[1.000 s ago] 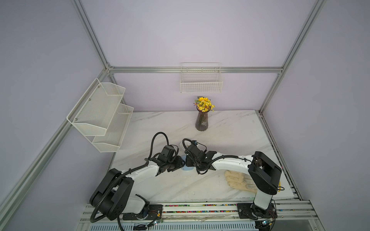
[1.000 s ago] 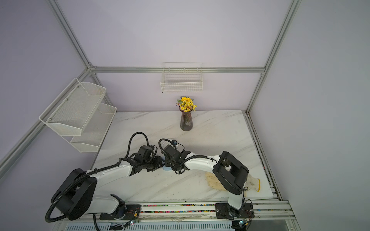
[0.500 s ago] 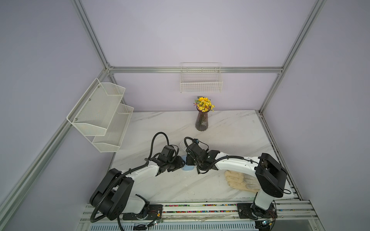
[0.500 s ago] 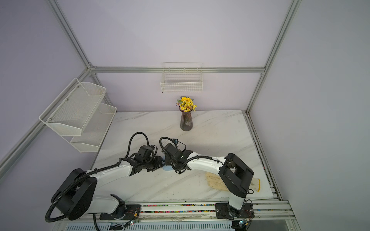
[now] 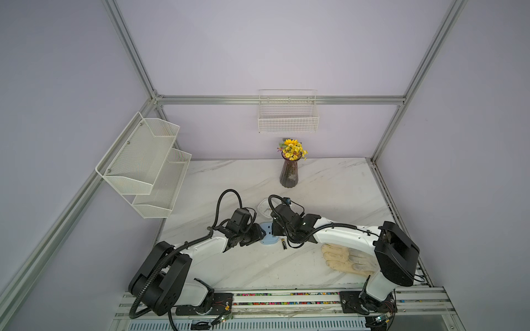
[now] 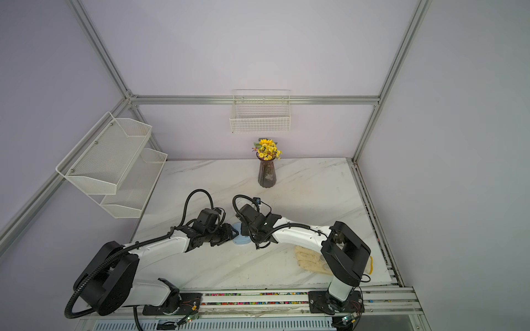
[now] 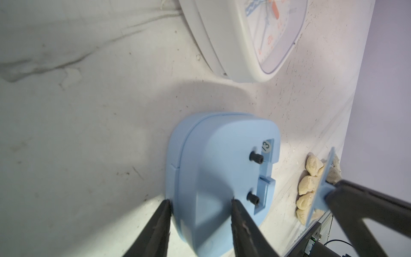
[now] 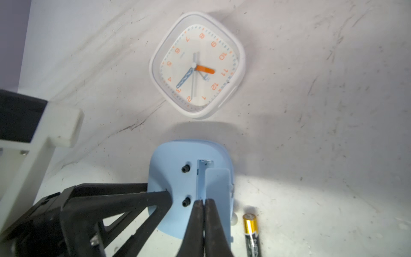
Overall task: Insert the battery into the alarm
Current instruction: Place the cover at the center of the board.
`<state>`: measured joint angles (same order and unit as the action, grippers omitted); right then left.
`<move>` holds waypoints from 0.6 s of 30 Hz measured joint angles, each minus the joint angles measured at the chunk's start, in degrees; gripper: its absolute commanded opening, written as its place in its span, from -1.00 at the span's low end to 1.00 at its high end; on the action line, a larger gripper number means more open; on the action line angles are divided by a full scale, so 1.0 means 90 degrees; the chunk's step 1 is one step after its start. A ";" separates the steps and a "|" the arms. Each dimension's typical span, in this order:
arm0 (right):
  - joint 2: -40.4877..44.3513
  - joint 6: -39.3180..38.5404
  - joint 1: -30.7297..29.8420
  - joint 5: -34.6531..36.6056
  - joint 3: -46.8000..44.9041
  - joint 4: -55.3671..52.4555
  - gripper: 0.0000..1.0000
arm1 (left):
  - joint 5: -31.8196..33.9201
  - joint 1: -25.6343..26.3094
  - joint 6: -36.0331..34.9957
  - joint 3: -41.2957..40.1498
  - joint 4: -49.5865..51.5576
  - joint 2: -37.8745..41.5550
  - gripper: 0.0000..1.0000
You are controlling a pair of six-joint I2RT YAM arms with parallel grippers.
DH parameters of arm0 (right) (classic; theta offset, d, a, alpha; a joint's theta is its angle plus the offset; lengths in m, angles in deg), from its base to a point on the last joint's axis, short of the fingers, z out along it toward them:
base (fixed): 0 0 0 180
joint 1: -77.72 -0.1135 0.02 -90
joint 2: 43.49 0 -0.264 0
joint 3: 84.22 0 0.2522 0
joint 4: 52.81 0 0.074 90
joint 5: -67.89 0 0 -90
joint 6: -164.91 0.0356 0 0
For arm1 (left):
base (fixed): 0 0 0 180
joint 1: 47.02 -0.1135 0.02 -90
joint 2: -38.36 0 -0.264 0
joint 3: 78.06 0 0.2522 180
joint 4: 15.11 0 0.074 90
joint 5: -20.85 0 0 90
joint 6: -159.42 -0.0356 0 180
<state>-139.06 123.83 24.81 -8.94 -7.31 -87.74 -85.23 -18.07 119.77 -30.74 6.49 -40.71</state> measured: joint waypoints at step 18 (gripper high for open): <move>0.0134 -0.0165 0.1018 -0.0301 -0.1260 0.0010 -0.49 | 0.0002 0.0000 -0.0010 0.0000 0.0005 0.0002 -0.10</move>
<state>-137.86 122.35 33.97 -11.65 -18.65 -87.65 -85.21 -18.07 119.68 -30.74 6.53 -40.69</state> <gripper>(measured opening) 0.200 0.451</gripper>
